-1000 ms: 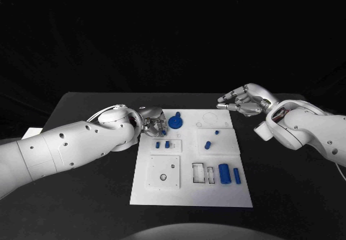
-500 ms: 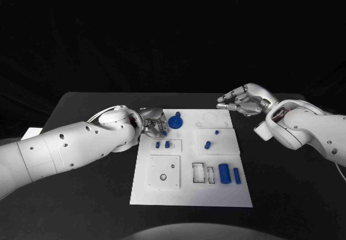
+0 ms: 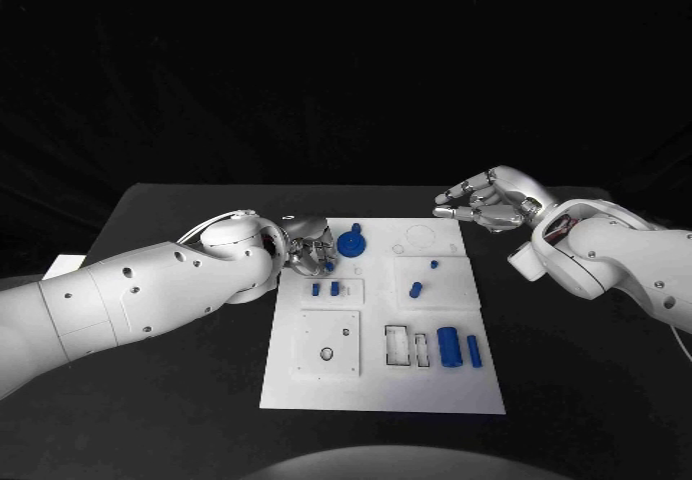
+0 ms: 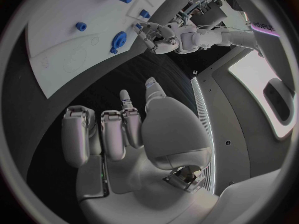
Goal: Assemble the parts on the task board
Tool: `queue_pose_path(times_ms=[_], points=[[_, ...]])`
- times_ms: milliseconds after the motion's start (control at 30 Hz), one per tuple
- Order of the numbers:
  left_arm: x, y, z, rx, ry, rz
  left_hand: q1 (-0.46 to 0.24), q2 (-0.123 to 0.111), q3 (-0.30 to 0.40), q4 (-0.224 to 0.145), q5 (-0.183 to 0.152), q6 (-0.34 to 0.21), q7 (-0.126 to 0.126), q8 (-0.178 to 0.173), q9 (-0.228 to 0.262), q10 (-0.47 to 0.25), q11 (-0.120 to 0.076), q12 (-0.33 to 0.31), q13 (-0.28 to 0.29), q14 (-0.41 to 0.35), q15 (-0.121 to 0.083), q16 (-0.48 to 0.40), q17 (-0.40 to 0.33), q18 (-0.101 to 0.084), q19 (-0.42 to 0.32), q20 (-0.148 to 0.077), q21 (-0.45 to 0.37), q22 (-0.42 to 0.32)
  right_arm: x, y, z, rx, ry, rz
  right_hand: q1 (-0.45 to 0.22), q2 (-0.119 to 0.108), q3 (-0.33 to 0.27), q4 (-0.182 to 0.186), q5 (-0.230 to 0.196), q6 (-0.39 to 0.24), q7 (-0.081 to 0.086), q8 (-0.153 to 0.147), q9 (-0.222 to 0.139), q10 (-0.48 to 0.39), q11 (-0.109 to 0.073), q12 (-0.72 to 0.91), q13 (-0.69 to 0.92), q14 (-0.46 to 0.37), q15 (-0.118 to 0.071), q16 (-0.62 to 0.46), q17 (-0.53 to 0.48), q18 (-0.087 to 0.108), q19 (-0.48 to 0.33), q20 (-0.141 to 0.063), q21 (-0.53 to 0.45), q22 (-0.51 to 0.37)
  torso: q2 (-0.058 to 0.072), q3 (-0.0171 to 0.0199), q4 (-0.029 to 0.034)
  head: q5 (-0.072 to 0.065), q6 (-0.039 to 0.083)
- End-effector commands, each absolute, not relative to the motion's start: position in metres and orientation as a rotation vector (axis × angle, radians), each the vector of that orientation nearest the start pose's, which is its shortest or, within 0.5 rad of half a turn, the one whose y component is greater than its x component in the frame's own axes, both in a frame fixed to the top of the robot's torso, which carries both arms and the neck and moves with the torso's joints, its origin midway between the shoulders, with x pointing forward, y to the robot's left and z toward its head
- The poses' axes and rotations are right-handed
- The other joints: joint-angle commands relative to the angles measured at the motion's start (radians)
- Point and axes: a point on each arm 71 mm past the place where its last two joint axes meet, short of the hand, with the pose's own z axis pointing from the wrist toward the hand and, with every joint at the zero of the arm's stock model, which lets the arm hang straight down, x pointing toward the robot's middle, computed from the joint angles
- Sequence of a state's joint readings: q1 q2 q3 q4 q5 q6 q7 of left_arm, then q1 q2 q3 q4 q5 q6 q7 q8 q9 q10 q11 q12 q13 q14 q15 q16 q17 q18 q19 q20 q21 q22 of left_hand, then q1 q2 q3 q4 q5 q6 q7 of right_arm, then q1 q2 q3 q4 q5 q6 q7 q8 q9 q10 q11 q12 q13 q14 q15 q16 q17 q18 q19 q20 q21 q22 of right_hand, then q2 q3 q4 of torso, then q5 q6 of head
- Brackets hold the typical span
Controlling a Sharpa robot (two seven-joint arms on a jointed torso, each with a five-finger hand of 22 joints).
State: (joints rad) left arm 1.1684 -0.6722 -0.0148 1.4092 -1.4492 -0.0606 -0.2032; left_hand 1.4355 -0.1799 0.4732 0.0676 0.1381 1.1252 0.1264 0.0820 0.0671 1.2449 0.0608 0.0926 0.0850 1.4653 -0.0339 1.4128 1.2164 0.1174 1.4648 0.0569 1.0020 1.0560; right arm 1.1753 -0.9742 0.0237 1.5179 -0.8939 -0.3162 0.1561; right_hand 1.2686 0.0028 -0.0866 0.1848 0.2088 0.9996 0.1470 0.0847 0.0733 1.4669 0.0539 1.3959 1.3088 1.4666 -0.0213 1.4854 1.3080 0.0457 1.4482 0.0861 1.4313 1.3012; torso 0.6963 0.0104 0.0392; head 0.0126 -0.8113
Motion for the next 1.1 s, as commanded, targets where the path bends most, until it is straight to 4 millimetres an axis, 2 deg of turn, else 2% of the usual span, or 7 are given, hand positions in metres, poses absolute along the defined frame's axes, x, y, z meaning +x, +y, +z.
queue_pose_path(times_ms=[33, 633, 867, 1000, 1100], points=[[0.496, 0.146, -0.219, 0.236, 1.967, -0.577, -0.016, -0.001, 0.009, -0.001, -0.004, -0.019, 0.003, -0.012, -0.003, -0.012, 0.002, -0.008, -0.002, 0.041, 0.008, 0.001, -0.002, -0.006, 0.027, 0.007, -0.003, 0.0, 0.486, -0.264, -0.167, 0.322, 1.624, 1.007, 0.006, 0.007, -0.005, 0.0, 0.007, 0.0, -0.008, 0.003, 0.001, 0.018, 0.0, -0.001, 0.155, 0.07, 0.0, -0.005, 0.093, 0.012, -0.004, -0.003, -0.003, -0.001, 0.0, 0.0003, -0.0003, 0.001, 0.0], [0.497, 0.148, -0.219, 0.227, 1.961, -0.572, -0.031, -0.015, 0.018, -0.004, -0.005, -0.069, 0.009, -0.023, -0.005, -0.029, 0.006, -0.014, -0.001, 0.038, 0.012, -0.002, -0.013, -0.005, 0.025, 0.012, -0.007, 0.0, 0.486, -0.265, -0.167, 0.325, 1.623, 1.004, 0.007, 0.008, -0.006, 0.0, 0.007, 0.001, -0.008, 0.004, 0.001, 0.017, -0.001, -0.004, 0.154, 0.069, -0.001, -0.007, 0.091, 0.012, -0.005, -0.003, -0.005, -0.003, 0.0, -0.0001, 0.0003, -0.001, 0.002], [0.499, 0.152, -0.219, 0.21, 1.95, -0.566, -0.037, -0.023, 0.026, -0.007, -0.004, -0.123, 0.015, -0.023, -0.005, -0.037, 0.007, -0.017, -0.001, 0.037, 0.013, -0.003, -0.018, -0.004, 0.024, 0.013, -0.009, 0.0, 0.486, -0.266, -0.167, 0.327, 1.62, 1.0, 0.008, 0.007, -0.008, 0.0, 0.007, -0.001, -0.008, 0.003, 0.001, 0.006, 0.0, -0.025, 0.141, 0.067, 0.0, -0.012, 0.08, 0.016, -0.014, -0.003, -0.014, -0.021, 0.0, -0.0006, 0.0001, -0.002, 0.002], [0.5, 0.155, -0.217, 0.189, 1.928, -0.572, -0.04, -0.028, 0.03, -0.008, -0.004, -0.159, 0.014, -0.023, -0.005, -0.048, 0.009, -0.021, -0.003, 0.036, 0.014, -0.004, -0.023, -0.004, 0.024, 0.015, -0.011, 0.0, 0.487, -0.269, -0.168, 0.334, 1.622, 0.988, 0.019, 0.012, -0.022, -0.002, 0.006, -0.01, -0.007, 0.002, 0.0, -0.097, 0.0, -0.237, 0.008, 0.052, -0.002, -0.049, 0.026, 0.026, -0.04, -0.003, -0.047, -0.072, 0.0, -0.0009, 0.0006, -0.003, 0.002], [0.501, 0.159, -0.215, 0.166, 1.902, -0.586, -0.04, -0.03, 0.032, -0.009, -0.002, -0.175, 0.012, -0.022, -0.005, -0.059, 0.011, -0.025, -0.005, 0.035, 0.016, -0.005, -0.024, -0.004, 0.023, 0.016, -0.013, -0.001, 0.488, -0.271, -0.169, 0.329, 1.629, 0.97, 0.042, 0.022, -0.026, -0.007, 0.007, -0.011, -0.009, 0.006, 0.001, -0.301, -0.003, -0.674, -0.281, 0.047, -0.005, -0.071, -0.002, 0.032, -0.054, -0.005, -0.068, -0.103, 0.0, -0.0014, 0.0002, -0.001, 0.002]])
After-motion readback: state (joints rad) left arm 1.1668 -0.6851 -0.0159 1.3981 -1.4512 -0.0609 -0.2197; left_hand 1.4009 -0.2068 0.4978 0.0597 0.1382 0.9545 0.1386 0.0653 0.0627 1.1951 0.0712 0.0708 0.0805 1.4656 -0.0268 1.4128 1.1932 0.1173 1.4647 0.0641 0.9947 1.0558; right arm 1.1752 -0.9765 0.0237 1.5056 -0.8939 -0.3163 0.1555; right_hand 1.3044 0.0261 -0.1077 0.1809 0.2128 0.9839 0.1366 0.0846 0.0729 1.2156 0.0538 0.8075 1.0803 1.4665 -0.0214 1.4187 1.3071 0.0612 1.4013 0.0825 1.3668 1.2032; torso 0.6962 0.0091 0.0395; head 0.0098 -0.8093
